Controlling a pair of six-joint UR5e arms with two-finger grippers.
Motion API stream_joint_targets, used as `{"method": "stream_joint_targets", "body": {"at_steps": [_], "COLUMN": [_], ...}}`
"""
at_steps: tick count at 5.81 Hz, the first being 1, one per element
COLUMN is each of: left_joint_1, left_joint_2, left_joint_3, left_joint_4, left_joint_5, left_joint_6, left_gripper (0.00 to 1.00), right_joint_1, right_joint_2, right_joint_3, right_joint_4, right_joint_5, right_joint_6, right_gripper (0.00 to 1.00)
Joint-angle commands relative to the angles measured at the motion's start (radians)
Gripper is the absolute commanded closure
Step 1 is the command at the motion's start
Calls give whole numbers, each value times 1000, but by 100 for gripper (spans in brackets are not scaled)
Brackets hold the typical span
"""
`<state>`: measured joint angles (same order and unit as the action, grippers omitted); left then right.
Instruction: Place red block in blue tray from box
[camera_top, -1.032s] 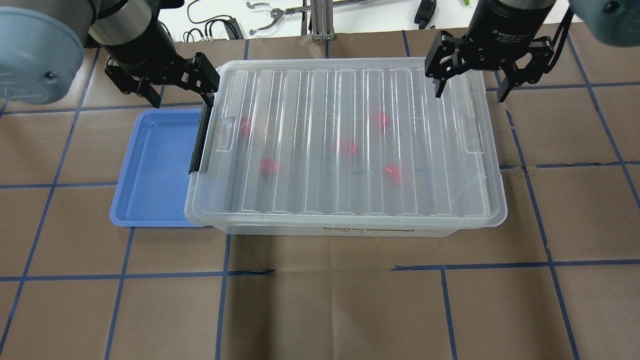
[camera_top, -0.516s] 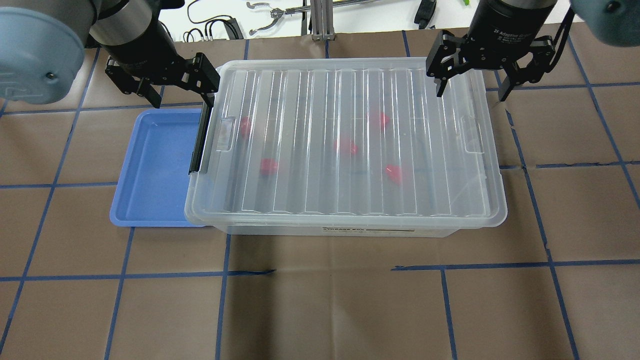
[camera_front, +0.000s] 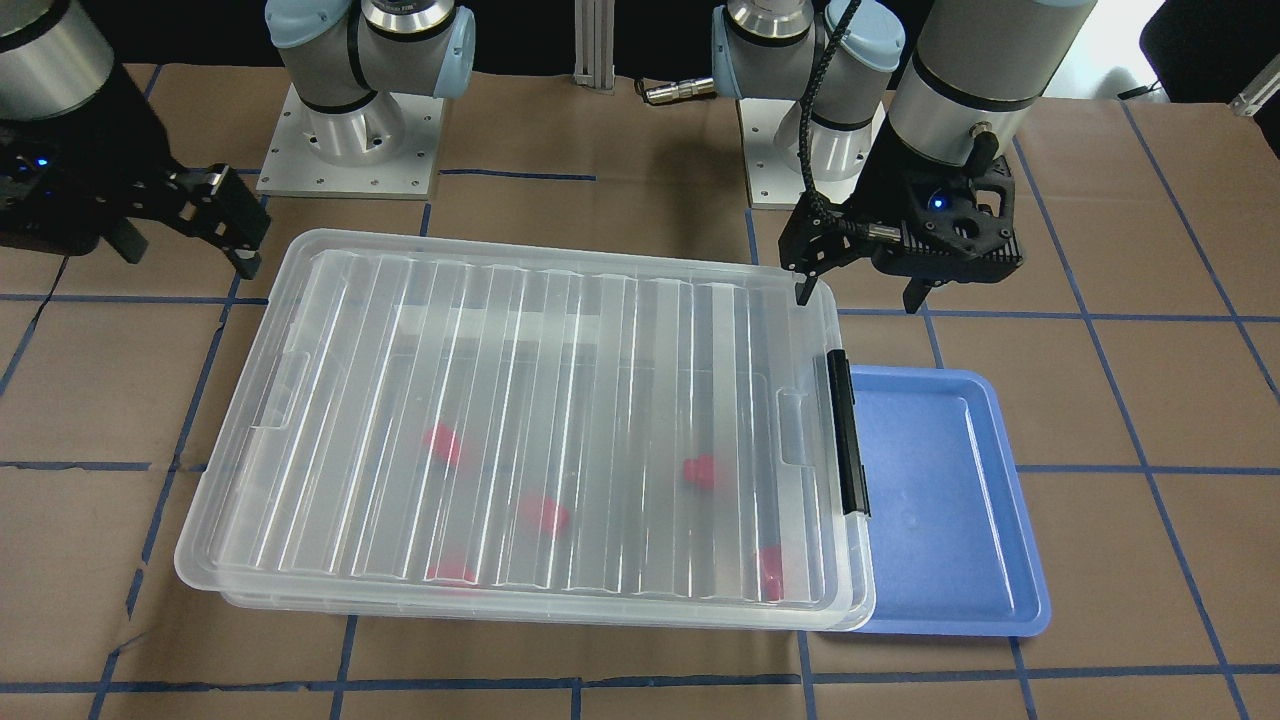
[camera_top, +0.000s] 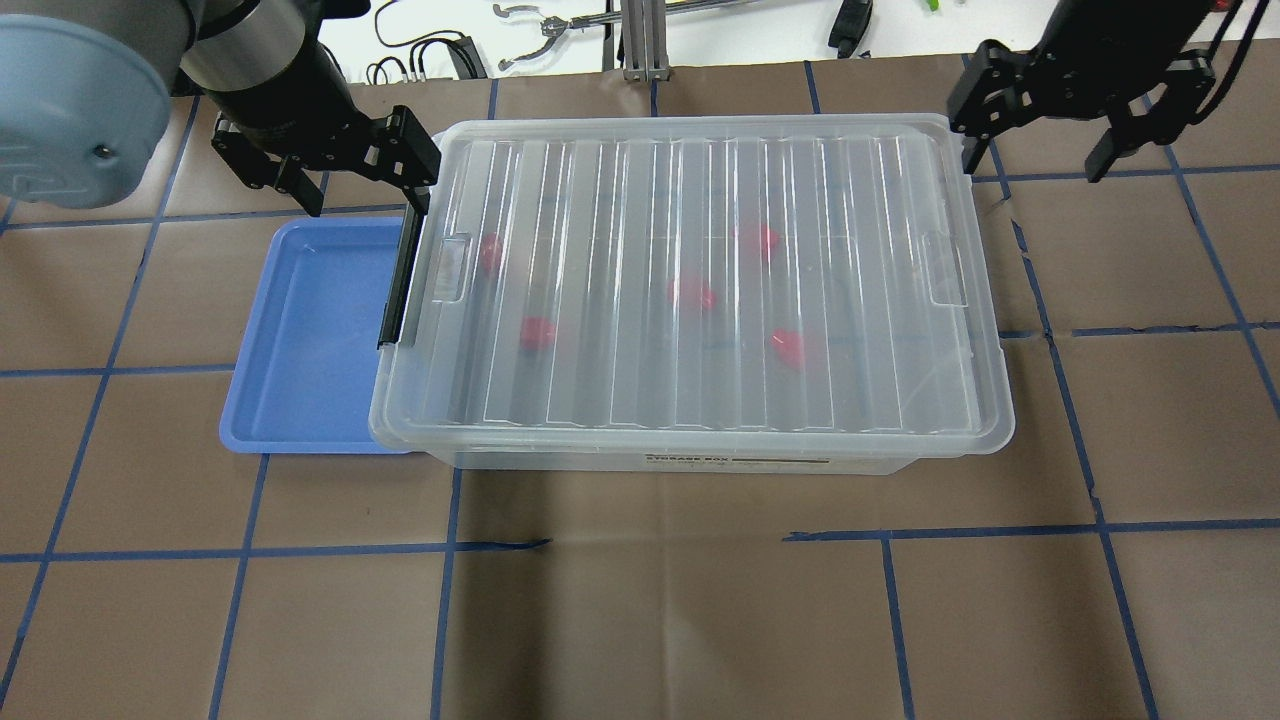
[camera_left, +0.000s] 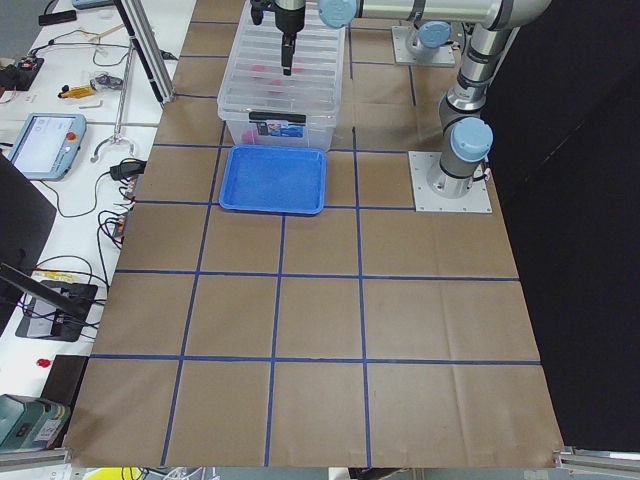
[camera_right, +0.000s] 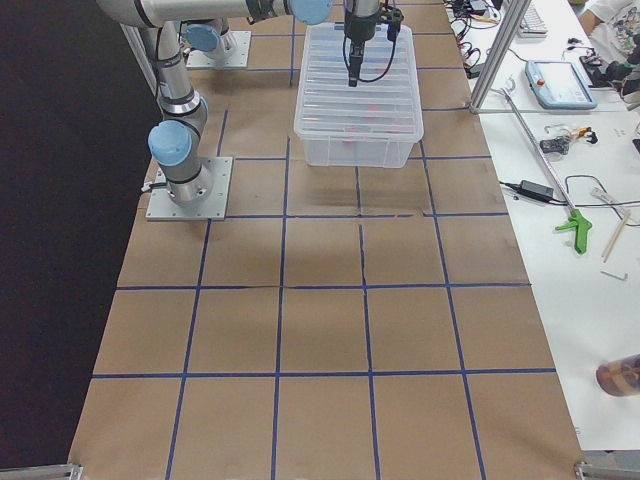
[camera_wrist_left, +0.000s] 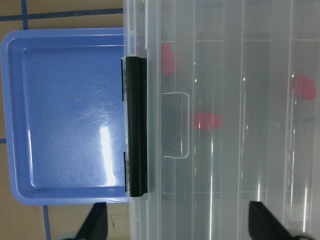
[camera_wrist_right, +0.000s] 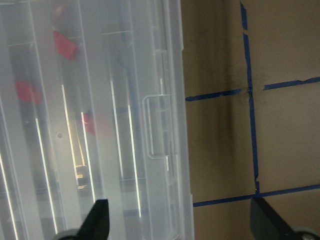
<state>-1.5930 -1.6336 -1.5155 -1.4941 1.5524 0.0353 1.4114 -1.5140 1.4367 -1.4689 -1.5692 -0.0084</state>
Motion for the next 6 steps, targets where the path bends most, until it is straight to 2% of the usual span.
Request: {"method": "stream_joint_targets", "body": {"at_steps": [1,4,6], "left_joint_1": [1,-1,-1], "left_joint_2": [0,0,-2], "left_joint_3": [0,0,0], "left_joint_4": [0,0,0], "left_joint_5": [0,0,0], "left_joint_6": [0,0,0], "left_gripper": [2,2,2], "right_joint_1": [-69,-66,-66], "right_joint_2": [2,17,17], "right_joint_3": [89,313,384], "right_joint_4": [-13,-287,-337], "right_joint_5": [14,15,8], "right_joint_6": [-47,-44,-54], "right_gripper": [0,0,0]}}
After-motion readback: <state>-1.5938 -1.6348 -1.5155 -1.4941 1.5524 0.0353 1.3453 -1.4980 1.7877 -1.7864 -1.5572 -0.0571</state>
